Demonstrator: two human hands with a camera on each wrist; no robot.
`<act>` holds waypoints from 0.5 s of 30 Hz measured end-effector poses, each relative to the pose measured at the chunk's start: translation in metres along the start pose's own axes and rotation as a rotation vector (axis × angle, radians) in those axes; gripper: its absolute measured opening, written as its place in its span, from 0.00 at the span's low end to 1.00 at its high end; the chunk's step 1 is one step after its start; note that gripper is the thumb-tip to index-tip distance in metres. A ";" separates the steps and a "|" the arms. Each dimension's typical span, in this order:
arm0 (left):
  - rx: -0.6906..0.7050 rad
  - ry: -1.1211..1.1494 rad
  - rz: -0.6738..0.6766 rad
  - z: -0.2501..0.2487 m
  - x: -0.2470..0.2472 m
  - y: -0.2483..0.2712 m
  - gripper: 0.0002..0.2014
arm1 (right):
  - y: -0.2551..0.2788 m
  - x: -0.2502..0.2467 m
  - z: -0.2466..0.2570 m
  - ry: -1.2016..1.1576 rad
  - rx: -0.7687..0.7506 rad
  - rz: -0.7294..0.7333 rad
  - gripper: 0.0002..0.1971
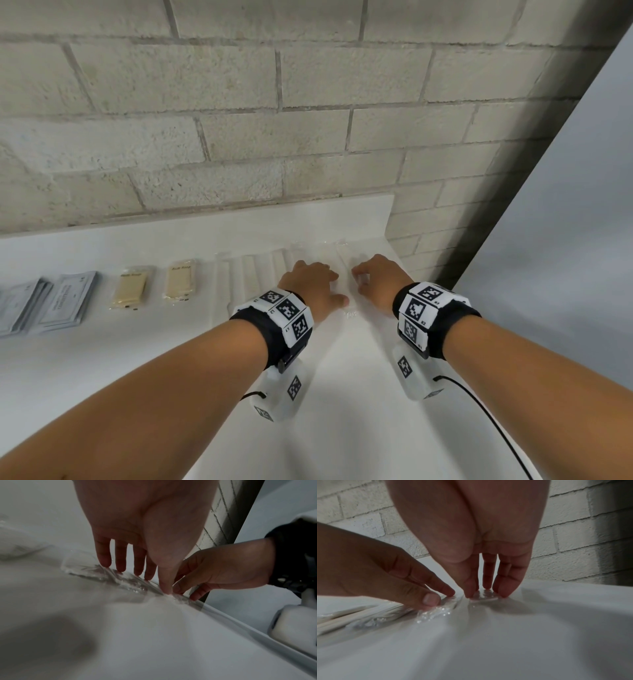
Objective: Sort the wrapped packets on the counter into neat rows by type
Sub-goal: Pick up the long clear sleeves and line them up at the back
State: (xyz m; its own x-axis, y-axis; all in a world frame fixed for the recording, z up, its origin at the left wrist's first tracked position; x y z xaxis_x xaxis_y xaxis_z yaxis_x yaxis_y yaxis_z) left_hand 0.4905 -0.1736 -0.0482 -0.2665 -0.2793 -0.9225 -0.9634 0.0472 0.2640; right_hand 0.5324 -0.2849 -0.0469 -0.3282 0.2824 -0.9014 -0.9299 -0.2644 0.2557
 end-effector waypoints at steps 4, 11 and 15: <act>-0.011 -0.017 -0.002 0.001 -0.003 0.001 0.30 | -0.001 0.002 0.001 -0.003 -0.002 0.006 0.20; -0.006 -0.051 0.023 0.001 -0.003 0.003 0.30 | 0.000 0.003 0.002 0.000 0.009 0.015 0.22; -0.012 -0.052 0.016 0.002 -0.004 0.003 0.29 | 0.002 0.003 0.003 -0.024 0.014 0.013 0.22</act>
State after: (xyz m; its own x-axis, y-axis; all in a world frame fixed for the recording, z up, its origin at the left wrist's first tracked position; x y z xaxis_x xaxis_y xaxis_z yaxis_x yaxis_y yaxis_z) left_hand 0.4882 -0.1708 -0.0443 -0.2830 -0.2280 -0.9316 -0.9587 0.0394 0.2816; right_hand 0.5296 -0.2822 -0.0480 -0.3440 0.3010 -0.8894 -0.9277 -0.2550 0.2725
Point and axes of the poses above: each hand's wrist, its own y-axis away from the middle knuckle, its own x-axis out of the palm, z = x × y, the point moved 10 cm from there along -y, towards the middle knuckle, and after that the axes turned 2 degrees about -y, right-handed, at the moved point
